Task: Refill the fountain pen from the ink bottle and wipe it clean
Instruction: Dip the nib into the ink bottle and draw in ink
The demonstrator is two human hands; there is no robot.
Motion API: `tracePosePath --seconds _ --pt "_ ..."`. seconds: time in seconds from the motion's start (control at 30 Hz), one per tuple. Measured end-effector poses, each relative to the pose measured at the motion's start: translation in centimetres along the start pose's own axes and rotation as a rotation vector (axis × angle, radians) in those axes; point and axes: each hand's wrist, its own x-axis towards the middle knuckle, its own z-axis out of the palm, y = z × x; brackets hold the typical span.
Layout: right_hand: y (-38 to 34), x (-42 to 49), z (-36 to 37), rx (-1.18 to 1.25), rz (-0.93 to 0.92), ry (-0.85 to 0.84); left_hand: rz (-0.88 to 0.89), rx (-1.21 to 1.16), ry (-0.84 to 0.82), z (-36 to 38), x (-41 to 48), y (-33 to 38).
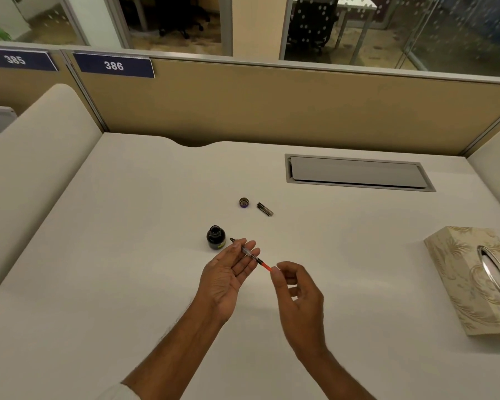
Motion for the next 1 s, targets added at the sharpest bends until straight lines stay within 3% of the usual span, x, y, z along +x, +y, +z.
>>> tracePosePath --seconds 0.37,0.63,1.0 --pt "-2.2 -0.4 3.9 -0.103 -0.02 0.017 -0.014 -0.041 -0.043 -1.1 -0.4 2.6" --pt "-2.2 -0.2 6.5 -0.191 -0.064 0.087 -0.147 -0.038 -0.098 -2.2 0.3 3.9" --pt "-0.9 1.9 7.6 -0.414 -0.21 0.017 -0.22 -0.123 -0.004 -2.5 2.5 3.4"
